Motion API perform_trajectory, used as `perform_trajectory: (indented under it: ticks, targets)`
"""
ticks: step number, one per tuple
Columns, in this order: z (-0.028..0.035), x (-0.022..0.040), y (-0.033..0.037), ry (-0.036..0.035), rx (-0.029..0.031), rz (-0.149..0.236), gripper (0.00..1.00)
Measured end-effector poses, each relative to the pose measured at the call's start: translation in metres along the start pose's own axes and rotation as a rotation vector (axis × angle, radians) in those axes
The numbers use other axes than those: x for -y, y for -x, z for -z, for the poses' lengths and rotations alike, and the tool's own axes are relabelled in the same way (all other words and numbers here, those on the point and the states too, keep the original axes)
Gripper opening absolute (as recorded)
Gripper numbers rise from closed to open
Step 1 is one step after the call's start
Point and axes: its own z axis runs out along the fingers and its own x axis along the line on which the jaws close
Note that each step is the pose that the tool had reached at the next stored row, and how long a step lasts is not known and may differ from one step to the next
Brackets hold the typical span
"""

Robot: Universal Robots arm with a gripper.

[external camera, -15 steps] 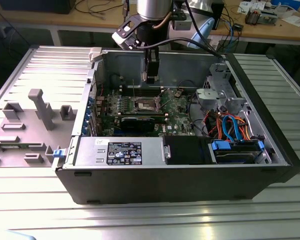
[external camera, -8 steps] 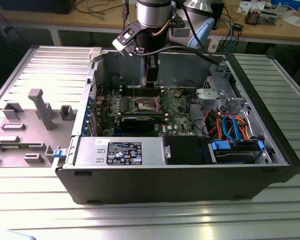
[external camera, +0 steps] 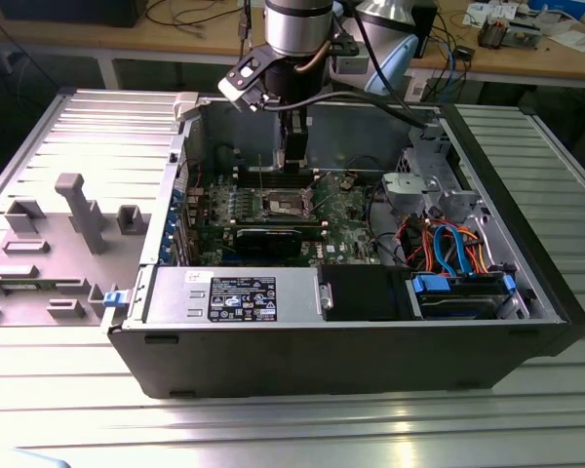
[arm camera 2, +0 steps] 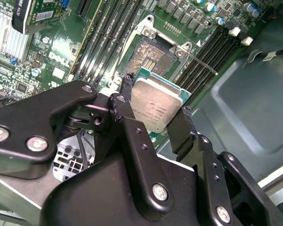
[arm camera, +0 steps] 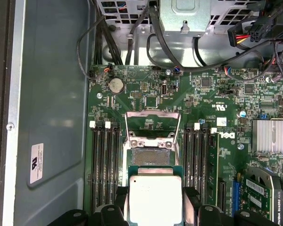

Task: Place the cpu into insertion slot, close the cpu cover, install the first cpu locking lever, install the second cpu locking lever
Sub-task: 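Place the cpu into insertion slot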

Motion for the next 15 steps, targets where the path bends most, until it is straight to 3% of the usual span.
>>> perform_trajectory:
  ticks: [7, 11, 13, 15]
  targets:
    - [-0.0008, 0.0003, 0.0001, -0.0011, 0.0001, 0.0, 0.55]
    - [-0.0045, 0.0003, 0.0001, -0.0101, -0.0002, -0.001, 0.55]
    - [-0.009, 0.0004, 0.0001, -0.0191, -0.0005, -0.002, 0.55]
    - [-0.0107, 0.0004, 0.0002, -0.0199, -0.0003, -0.002, 0.55]
